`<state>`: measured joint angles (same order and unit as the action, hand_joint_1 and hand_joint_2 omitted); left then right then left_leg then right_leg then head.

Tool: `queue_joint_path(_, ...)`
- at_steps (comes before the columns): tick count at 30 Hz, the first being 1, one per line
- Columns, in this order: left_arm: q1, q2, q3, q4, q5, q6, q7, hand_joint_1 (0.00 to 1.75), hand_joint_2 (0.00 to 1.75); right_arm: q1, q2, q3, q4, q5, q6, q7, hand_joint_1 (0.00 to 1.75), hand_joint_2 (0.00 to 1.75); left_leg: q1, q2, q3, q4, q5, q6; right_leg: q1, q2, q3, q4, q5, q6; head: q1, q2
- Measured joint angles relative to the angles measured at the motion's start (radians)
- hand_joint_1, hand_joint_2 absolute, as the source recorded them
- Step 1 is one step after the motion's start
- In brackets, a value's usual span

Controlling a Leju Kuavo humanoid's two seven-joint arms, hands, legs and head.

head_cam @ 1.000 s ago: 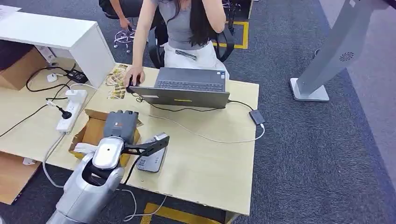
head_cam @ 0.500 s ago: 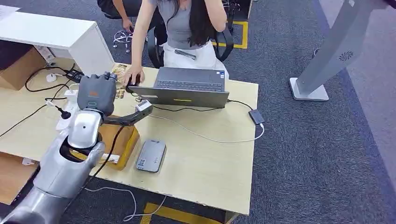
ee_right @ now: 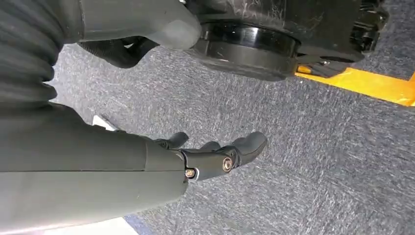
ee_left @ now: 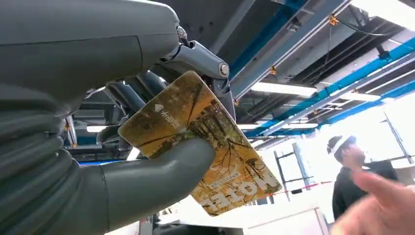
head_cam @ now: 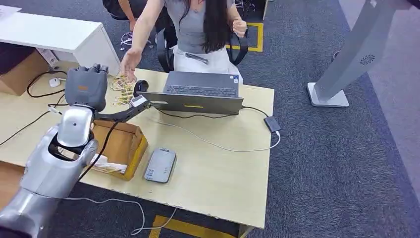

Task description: Pass the card to the sensor for recognition and then transmit it.

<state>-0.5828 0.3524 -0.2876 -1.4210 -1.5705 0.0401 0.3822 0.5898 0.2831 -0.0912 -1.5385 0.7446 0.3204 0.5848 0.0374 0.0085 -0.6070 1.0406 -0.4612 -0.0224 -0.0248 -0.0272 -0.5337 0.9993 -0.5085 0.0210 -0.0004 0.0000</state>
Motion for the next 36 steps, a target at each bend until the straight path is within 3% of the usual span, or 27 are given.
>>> queue_joint_path(15, -0.037, 0.011, 0.043, 0.064, 0.0, 0.02, -0.053, 1.75, 1.75, 0.001, 0.0, 0.0, 0.002, -0.002, -0.008, 0.019, 0.0, 1.75, 0.0, 0.0, 0.0, 0.0, 0.0, 0.0, 0.0, 0.0, 0.0, 0.0, 0.0, 0.0, 0.0, 0.0)
queue_joint_path(16, -0.038, 0.01, 0.043, 0.065, 0.0, 0.02, -0.059, 1.57, 1.75, 0.001, 0.0, 0.0, 0.002, -0.002, -0.008, 0.019, 0.0, 1.75, 0.0, 0.0, 0.0, 0.0, 0.0, 0.0, 0.0, 0.0, 0.0, 0.0, 0.0, 0.0, 0.0, 0.0)
queue_joint_path(20, -0.042, 0.005, 0.043, 0.071, 0.0, 0.024, -0.06, 1.57, 1.75, 0.001, 0.0, 0.0, 0.002, -0.002, -0.008, 0.015, 0.0, 1.75, 0.0, 0.0, 0.0, 0.0, 0.0, 0.0, 0.0, 0.0, 0.0, 0.0, 0.0, 0.0, 0.0, 0.0)
queue_joint_path(21, -0.042, 0.004, 0.043, 0.072, 0.0, 0.024, -0.06, 0.94, 1.75, 0.001, 0.0, 0.0, 0.002, -0.002, -0.008, 0.014, 0.0, 1.75, 0.0, 0.0, 0.0, 0.0, 0.0, 0.0, 0.0, 0.0, 0.0, 0.0, 0.0, 0.0, 0.0, 0.0)
queue_joint_path(22, -0.042, 0.002, 0.043, 0.072, 0.0, 0.024, -0.06, 0.0, 1.75, 0.001, 0.0, 0.0, 0.002, -0.002, -0.008, 0.013, 0.0, 1.75, 0.0, 0.0, 0.0, 0.0, 0.0, 0.0, 0.0, 0.0, 0.0, 0.0, 0.0, 0.0, 0.0, 0.0)
queue_joint_path(30, -0.042, -0.003, 0.043, 0.075, 0.0, 0.024, -0.061, 0.0, 1.75, 0.001, 0.0, 0.0, 0.002, -0.002, -0.004, 0.011, 0.0, 1.75, 0.0, 0.0, 0.0, 0.0, 0.0, 0.0, 0.0, 0.0, 0.0, 0.0, 0.0, 0.0, 0.0, 0.0)
queue_joint_path(36, -0.025, -0.041, 0.042, 0.045, 0.0, 0.018, -0.097, 0.0, 1.75, 0.001, 0.0, 0.0, 0.002, -0.006, -0.006, 0.012, 0.0, 1.75, 0.0, 0.0, 0.0, 0.0, 0.0, 0.0, 0.0, 0.0, 0.0, 0.0, 0.0, 0.0, 0.0, 0.0)
